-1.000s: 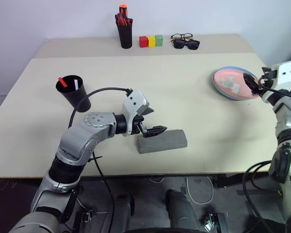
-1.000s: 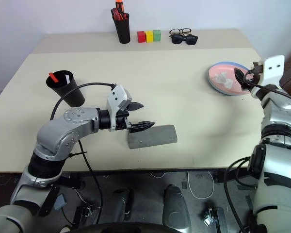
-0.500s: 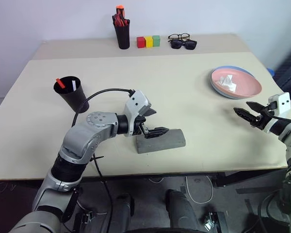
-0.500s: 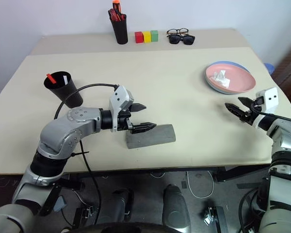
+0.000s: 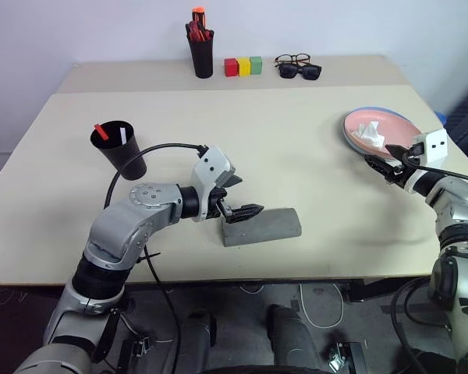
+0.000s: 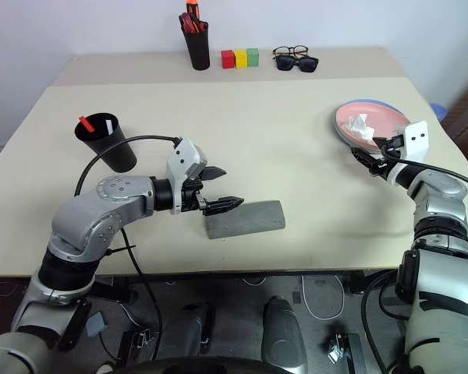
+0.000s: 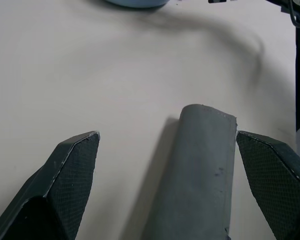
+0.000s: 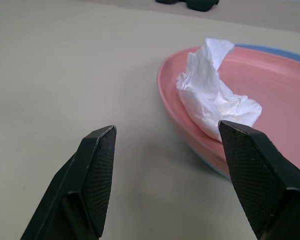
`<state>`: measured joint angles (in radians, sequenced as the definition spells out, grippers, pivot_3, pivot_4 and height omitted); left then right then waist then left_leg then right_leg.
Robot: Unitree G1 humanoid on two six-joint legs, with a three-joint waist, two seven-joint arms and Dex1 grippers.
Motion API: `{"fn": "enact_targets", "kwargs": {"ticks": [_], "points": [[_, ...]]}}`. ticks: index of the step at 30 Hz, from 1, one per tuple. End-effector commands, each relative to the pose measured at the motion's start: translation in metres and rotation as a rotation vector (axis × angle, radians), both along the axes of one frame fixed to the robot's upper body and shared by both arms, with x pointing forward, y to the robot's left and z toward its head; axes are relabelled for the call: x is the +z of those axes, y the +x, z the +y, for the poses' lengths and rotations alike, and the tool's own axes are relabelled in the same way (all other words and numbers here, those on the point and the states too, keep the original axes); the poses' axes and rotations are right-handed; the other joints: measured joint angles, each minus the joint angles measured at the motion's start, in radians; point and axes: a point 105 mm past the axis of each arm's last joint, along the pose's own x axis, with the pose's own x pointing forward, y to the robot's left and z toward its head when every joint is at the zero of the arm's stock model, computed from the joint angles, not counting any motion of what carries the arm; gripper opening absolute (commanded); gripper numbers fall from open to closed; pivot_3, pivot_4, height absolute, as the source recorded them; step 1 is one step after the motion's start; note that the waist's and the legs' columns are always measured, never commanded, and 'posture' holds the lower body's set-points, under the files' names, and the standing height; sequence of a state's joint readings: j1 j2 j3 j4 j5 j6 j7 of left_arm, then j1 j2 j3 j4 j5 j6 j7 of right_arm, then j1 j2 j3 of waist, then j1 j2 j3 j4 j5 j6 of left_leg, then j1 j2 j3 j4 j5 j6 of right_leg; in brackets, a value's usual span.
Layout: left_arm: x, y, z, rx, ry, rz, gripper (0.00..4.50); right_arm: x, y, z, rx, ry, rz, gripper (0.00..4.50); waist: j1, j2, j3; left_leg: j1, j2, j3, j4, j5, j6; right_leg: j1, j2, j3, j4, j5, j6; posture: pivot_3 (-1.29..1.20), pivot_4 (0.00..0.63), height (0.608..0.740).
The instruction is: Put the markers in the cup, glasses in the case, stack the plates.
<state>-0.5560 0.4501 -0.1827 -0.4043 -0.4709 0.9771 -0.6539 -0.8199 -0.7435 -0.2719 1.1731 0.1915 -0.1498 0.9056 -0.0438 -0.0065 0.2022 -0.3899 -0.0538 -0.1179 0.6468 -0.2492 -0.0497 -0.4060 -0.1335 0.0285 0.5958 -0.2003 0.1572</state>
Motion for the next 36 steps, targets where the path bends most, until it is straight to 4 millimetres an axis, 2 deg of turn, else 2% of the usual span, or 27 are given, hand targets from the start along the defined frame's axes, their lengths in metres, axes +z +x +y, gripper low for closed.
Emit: {"fn": "enact_targets", "kwargs": {"ticks": [1, 8, 14, 25, 30, 36], "points": [[0.01, -0.004, 0.001, -0.009, -0.015, -0.037, 4.5, 0.013, -0.001, 0.001, 0.036, 0.017, -0.047, 3.31, -0.001, 0.0, 0.0, 0.0, 0.0, 0.0, 0.0, 0.0, 0.0, 0.0, 0.0, 0.0, 0.0, 0.0, 0.0, 0.0, 0.15, 0.74], [0.01, -0.002, -0.002, -0.017, -0.019, -0.038, 4.5, 0.026, -0.015, 0.005, 0.151, 0.108, -0.09, 3.31, -0.002, 0.0, 0.0, 0.0, 0.0, 0.0, 0.0, 0.0, 0.0, 0.0, 0.0, 0.0, 0.0, 0.0, 0.0, 0.0, 0.15, 0.74], [0.011, -0.002, -0.003, -0.025, -0.017, -0.039, 4.5, 0.016, -0.019, 0.008, 0.176, 0.102, -0.033, 3.31, 0.0, 0.0, 0.0, 0.0, 0.0, 0.0, 0.0, 0.0, 0.0, 0.0, 0.0, 0.0, 0.0, 0.0, 0.0, 0.0, 0.15, 0.74], [0.014, -0.003, 0.006, -0.002, 0.003, -0.049, 4.5, 0.0, 0.003, 0.012, 0.053, 0.046, 0.0, 3.31, -0.001, 0.0, 0.0, 0.0, 0.0, 0.0, 0.0, 0.0, 0.0, 0.0, 0.0, 0.0, 0.001, 0.0, 0.0, 0.0, 0.15, 0.74], [0.016, -0.005, 0.007, 0.01, 0.003, -0.049, 4.5, 0.013, 0.014, 0.001, -0.1, -0.02, -0.087, 3.31, -0.001, 0.0, 0.0, 0.0, 0.0, 0.0, 0.0, 0.0, 0.0, 0.0, 0.0, 0.0, 0.0, 0.0, 0.0, 0.0, 0.15, 0.74], [0.014, -0.004, 0.003, 0.012, -0.01, -0.043, 4.5, 0.021, 0.01, -0.007, -0.13, -0.072, -0.148, 3.31, -0.001, 0.0, 0.0, 0.0, 0.0, 0.0, 0.0, 0.0, 0.0, 0.0, 0.0, 0.0, 0.0, 0.0, 0.0, 0.0, 0.15, 0.74]]}}
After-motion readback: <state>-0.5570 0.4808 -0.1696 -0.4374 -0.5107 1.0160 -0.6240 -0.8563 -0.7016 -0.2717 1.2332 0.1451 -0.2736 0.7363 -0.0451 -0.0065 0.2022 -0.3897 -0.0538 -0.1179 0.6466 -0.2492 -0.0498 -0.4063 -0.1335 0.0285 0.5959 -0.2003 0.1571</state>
